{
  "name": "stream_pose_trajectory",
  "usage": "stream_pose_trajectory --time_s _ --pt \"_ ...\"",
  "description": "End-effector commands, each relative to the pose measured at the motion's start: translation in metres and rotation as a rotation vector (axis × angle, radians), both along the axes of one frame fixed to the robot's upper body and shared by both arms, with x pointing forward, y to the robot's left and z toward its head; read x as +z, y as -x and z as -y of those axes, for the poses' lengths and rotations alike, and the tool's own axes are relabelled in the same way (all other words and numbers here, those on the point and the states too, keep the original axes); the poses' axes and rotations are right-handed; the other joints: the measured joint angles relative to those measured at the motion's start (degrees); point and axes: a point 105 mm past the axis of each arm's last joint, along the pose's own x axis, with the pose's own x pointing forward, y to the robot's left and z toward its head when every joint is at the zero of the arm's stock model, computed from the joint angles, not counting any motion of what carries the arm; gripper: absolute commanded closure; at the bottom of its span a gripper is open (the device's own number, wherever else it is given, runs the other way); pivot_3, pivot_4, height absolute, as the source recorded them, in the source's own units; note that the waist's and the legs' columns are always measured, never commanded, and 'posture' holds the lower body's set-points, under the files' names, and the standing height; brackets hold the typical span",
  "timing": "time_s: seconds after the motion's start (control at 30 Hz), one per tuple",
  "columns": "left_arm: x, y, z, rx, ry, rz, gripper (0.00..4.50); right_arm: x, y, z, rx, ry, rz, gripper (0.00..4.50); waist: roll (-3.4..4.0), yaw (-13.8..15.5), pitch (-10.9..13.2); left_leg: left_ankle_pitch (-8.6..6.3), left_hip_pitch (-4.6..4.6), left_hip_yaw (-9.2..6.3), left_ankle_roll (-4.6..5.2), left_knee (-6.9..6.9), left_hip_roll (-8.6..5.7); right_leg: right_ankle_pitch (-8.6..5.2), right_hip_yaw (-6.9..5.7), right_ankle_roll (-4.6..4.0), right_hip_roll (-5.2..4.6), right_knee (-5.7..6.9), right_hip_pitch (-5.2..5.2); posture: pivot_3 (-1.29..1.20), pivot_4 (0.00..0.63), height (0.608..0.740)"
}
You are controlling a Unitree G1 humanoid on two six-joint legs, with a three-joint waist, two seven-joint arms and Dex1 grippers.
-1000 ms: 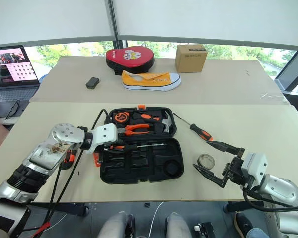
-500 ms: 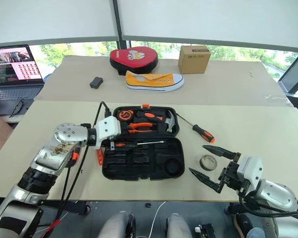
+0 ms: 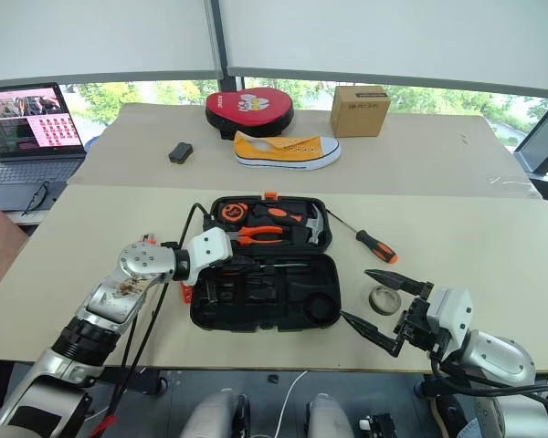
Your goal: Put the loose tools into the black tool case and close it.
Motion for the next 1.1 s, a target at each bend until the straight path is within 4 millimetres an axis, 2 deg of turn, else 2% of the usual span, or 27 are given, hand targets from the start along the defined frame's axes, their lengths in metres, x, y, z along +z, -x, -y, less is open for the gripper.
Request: stream_pose_trajectory --time_s 0.03,0.07,0.17,0.2,0.27,0.33,0.43,0.5,0.63,0.83,1.03,1.1 --pt "0.001 -0.003 0.005 0.027 0.083 -0.03 4.49 0.008 -0.001 0.009 -0.066 0.0 0.029 0.0 0.05 0.3 0.0 0.0 0.01 -0.01 0.0 0.0 -0.01 0.0 0.0 0.0 0.0 0.0 0.02 0.0 0.15 0.74" --pt "0.013 -0.006 0.003 0.039 0.146 -0.007 4.49 0.008 -0.003 0.016 -0.104 -0.005 0.019 0.0 0.05 0.4 0.0 0.0 0.0 -0.01 0.0 0.0 -0.02 0.0 0.0 0.0 -0.01 -0.01 0.02 0.0 0.15 0.74" --pt "0.055 -0.002 -0.017 0.027 0.365 0.066 3.81 0.004 -0.008 0.055 -0.279 -0.007 -0.014 0.0 0.0 0.2 0.0 0.0 -0.1 -0.01 0.01 0.09 0.0 0.02 0.01 0.03 -0.04 0.02 -0.04 0.0 0.15 0.74" --pt "0.066 0.004 -0.026 0.005 0.435 0.091 3.39 0.0 -0.008 0.067 -0.326 0.008 -0.036 0.0 0.0 0.0 0.0 0.0 -0.09 -0.03 0.01 0.09 0.01 0.02 0.0 0.03 -0.03 0.02 -0.05 0.0 0.15 0.74" --pt "0.067 0.022 -0.049 -0.019 0.47 0.059 2.69 -0.008 -0.009 0.089 -0.403 0.043 -0.072 0.0 0.01 -0.5 0.0 -0.02 -0.09 -0.02 0.02 0.08 0.05 0.02 0.01 0.03 -0.03 0.02 -0.07 0.0 0.15 0.74" --pt "0.065 0.042 -0.069 -0.054 0.496 0.075 1.88 -0.012 -0.011 0.102 -0.456 0.061 -0.102 0.0 0.19 -1.4 -0.1 -0.02 0.0 0.03 0.02 -0.06 0.09 0.0 0.05 0.0 -0.01 -0.01 -0.07 0.0 0.15 0.74" --pt "0.054 0.059 -0.095 -0.007 0.496 -0.01 0.7 -0.017 -0.015 0.106 -0.47 0.1 -0.123 0.0 0.28 -1.8 -0.1 -0.02 0.1 0.06 0.01 -0.14 0.1 -0.03 0.08 -0.04 -0.02 0.01 -0.05 0.0 0.15 0.74" --pt "0.052 0.069 -0.108 0.022 0.518 -0.032 0.07 -0.013 -0.026 0.108 -0.495 0.091 -0.123 0.0 0.27 -1.8 -0.1 0.0 0.11 0.04 -0.01 -0.11 0.1 -0.02 0.06 -0.04 -0.03 0.05 -0.04 0.0 0.15 0.74" --pt "0.055 0.082 -0.106 0.009 0.575 -0.061 0.07 -0.003 -0.055 0.095 -0.412 0.133 -0.169 0.0 0.28 -1.7 -0.1 0.05 0.15 0.07 0.03 -0.08 0.09 0.01 0.11 -0.04 -0.14 0.02 -0.01 0.0 0.15 0.74" --pt "0.05 0.085 -0.081 -0.035 0.601 -0.072 0.07 0.008 -0.108 0.073 -0.31 0.291 -0.275 0.0 0.29 -1.6 -0.1 0.13 0.05 0.14 0.17 -0.08 -0.03 0.06 0.09 0.01 -0.31 0.03 -0.08 0.0 0.15 0.74" --pt "0.044 0.084 -0.071 -0.053 0.586 -0.07 0.07 -0.006 -0.146 0.062 -0.313 0.421 -0.375 0.0 0.28 -1.5 -0.1 0.11 -0.12 0.1 0.18 -0.08 -0.05 0.06 0.0 0.01 -0.23 -0.03 -0.18 0.0 0.15 0.74" --pt "0.044 0.084 -0.069 -0.06 0.579 -0.066 0.0 -0.011 -0.158 0.063 -0.349 0.446 -0.399 0.5 0.28 -1.7 -0.1 0.11 -0.1 0.12 0.19 -0.08 -0.06 0.06 0.0 0.02 -0.22 -0.05 -0.17 0.0 0.15 0.74"
